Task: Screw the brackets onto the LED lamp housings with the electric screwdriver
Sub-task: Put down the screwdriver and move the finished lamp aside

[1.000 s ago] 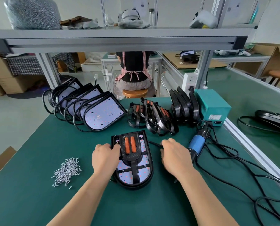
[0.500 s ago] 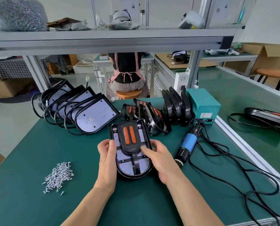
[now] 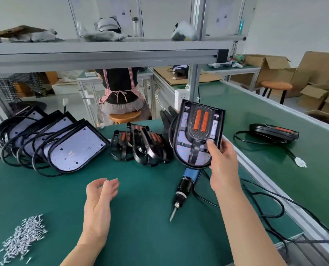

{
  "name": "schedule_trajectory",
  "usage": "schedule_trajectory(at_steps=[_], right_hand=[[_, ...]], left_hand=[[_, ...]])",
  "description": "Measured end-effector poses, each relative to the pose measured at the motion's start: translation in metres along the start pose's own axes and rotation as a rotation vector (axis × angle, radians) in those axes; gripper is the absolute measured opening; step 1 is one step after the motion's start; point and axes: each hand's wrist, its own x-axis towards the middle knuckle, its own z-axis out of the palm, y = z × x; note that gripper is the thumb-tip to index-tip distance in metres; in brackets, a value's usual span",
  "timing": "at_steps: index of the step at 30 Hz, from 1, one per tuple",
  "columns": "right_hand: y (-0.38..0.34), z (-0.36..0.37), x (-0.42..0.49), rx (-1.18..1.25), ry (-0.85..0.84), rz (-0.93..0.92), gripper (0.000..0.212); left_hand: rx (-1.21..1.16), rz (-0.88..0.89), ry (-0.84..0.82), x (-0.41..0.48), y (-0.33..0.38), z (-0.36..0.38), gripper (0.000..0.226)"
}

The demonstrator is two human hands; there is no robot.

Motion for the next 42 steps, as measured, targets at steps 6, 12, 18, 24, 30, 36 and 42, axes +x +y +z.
schedule_trajectory(at_steps=[6, 12, 18, 24, 30, 36, 42], right_hand=[[-0.018, -0.05, 0.048, 0.147, 0.313, 0.034, 0.046], [-0.019, -0.101, 0.079, 0.168, 0.62, 0.067, 0.055], [-0.007, -0.122, 0.086, -0.009, 0.725, 0.063, 0.061], [-0.007, -0.13, 0.095, 0.031, 0.704, 0.165, 0.033], [-0.01, -0.135, 0.112, 0.076, 0.702, 0.188, 0.016], [-0.008, -0.146, 0.123, -1.018, 0.631, 0.206, 0.07], [-0.01, -0.134, 0.123, -0.746, 0.686, 0.133, 0.05]], left_hand=[[0.035, 0.045, -0.017, 0.001, -0.004, 0.0, 0.037], [0.044, 0.066, -0.026, 0.001, -0.004, 0.004, 0.037], [0.057, 0.084, -0.035, 0.002, -0.006, 0.005, 0.037], [0.08, 0.099, -0.044, 0.004, -0.009, 0.005, 0.038], [0.079, 0.112, -0.045, 0.003, -0.012, 0.004, 0.035], [0.073, 0.098, -0.056, 0.002, -0.006, 0.009, 0.033], [0.071, 0.052, -0.081, -0.002, 0.0, 0.011, 0.033]])
